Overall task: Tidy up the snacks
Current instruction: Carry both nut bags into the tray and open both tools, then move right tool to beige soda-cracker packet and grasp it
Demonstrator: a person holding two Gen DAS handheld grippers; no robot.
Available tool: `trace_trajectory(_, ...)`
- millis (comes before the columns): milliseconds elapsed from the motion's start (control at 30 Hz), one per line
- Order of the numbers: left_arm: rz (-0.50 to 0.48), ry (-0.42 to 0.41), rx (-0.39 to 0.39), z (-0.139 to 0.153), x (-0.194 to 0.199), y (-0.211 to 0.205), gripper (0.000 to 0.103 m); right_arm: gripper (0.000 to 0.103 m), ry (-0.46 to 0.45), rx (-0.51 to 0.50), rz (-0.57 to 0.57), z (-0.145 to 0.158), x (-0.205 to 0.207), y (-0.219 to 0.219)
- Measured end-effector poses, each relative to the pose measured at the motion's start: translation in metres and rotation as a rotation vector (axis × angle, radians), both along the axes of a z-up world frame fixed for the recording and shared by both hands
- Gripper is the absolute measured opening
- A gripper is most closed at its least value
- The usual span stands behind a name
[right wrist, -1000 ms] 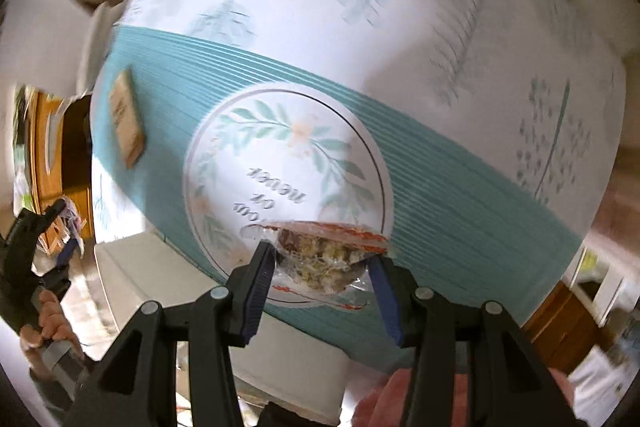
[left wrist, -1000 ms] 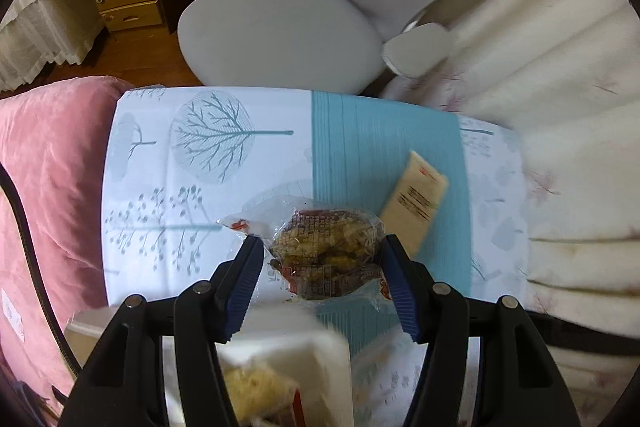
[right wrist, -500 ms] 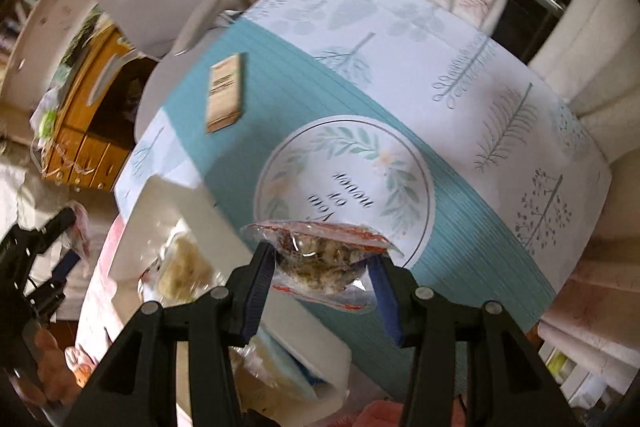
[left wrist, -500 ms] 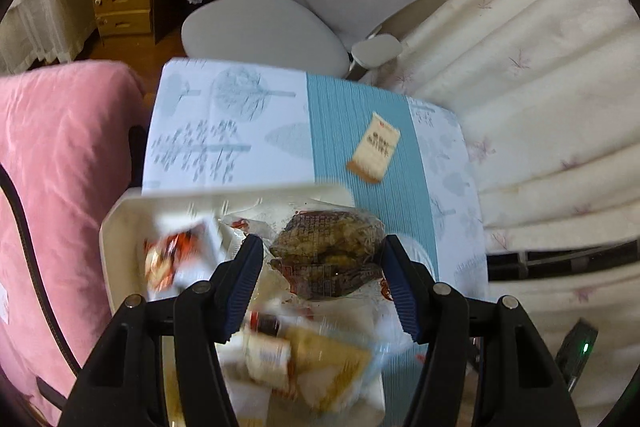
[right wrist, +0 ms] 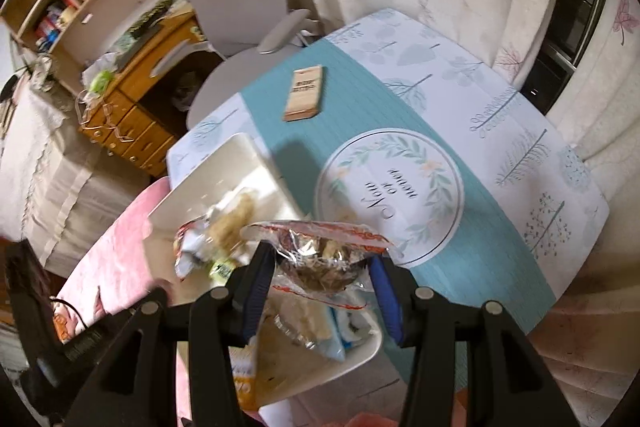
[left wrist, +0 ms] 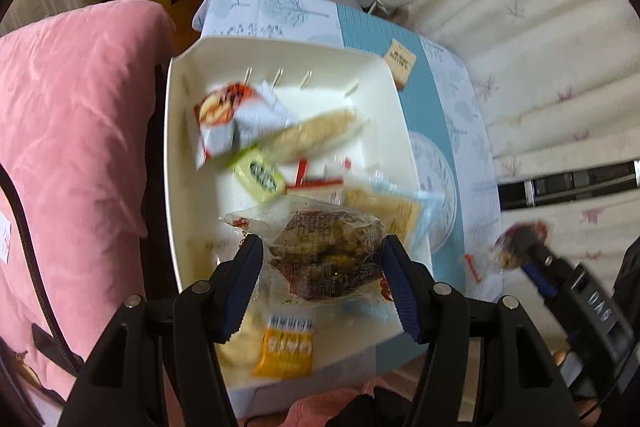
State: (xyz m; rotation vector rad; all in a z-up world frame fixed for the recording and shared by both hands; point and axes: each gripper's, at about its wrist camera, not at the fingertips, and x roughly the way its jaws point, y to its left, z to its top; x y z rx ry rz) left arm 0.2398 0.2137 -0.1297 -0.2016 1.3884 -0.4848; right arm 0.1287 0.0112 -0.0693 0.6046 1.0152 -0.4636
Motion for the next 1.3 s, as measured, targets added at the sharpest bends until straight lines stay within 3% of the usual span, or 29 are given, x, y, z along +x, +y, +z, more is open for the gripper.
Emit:
trace_trajectory(300,-0.016,-0.023,-0.013,0.0,-0.029,0.007,0.061,0.049,-0.087,-0.019,0.109,0.016,-0.022,0.037)
trace_trajectory(500,-0.012,-0.031,0.032,0.003,-0.036,0.0,0.066,0.054,-0.126,0.042,0.159,0.014,-0.033,0.041)
trace_trajectory(567,-0.019,-0.044,0.045,0.007,-0.037,-0.003,0.074,0.058,-0.13,0.059,0.158,0.014,-0.037,0.039)
trace_trajectory(700,-0.039,-0.096,0.081,0.019,-0.04,-0.015,0.081,0.063,-0.144,0.058,0.137,0.017,-0.046,0.033)
trace_trajectory(933,-0.029,-0.118,0.092,0.03,-0.046,-0.036,0.084,0.065,-0.144,0.082,0.102,0.016,-0.056,0.009)
trace_trajectory(1000,-0.017,-0.117,0.096,0.031,-0.048,-0.047,0.085,0.07,-0.13,0.092,0.107,0.015,-0.054,-0.004)
trace_trajectory(1300,0.066,-0.128,0.142,0.037,-0.054,-0.1,0.086,0.071,-0.073,0.128,0.158,0.01,-0.032,-0.073)
